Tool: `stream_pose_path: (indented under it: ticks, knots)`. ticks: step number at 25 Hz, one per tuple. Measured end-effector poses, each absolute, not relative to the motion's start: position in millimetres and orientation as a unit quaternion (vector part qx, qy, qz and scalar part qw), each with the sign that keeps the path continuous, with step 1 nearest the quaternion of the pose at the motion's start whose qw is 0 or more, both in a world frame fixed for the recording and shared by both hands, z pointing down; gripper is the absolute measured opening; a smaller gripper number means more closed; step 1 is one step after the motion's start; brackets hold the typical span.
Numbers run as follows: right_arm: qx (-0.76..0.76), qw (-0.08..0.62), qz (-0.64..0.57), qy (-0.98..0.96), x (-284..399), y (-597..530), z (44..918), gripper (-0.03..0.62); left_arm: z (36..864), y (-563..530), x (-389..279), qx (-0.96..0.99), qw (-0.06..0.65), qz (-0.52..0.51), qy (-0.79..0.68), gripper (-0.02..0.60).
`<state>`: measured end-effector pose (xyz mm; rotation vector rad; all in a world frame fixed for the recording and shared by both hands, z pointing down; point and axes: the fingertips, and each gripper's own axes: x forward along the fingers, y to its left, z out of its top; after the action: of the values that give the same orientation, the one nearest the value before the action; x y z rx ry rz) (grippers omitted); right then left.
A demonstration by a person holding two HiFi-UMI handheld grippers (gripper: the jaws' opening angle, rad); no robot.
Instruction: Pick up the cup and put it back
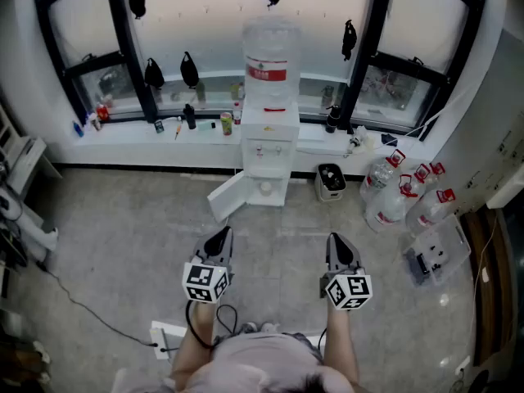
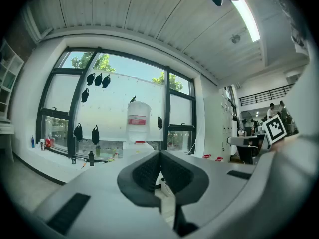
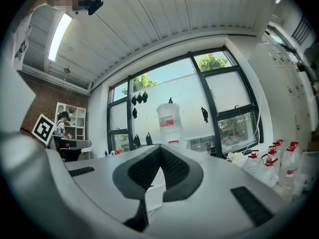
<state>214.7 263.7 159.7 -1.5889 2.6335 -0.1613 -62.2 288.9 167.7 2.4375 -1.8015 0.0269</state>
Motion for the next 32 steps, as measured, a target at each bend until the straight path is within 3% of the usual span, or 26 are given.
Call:
stream_pose_path:
  ticks: [29, 32]
  knots:
    - [-0.5, 0.04, -0.071, 0.862, 209, 276, 165, 0.015, 178, 297, -57, 0.804, 0.067, 0.016, -0.591, 0.025]
    - [-0.497, 0.048, -0.072, 0.863, 208, 278, 163, 0.046, 179, 299, -57, 0.803, 0.069, 0.018, -0.591, 0.025]
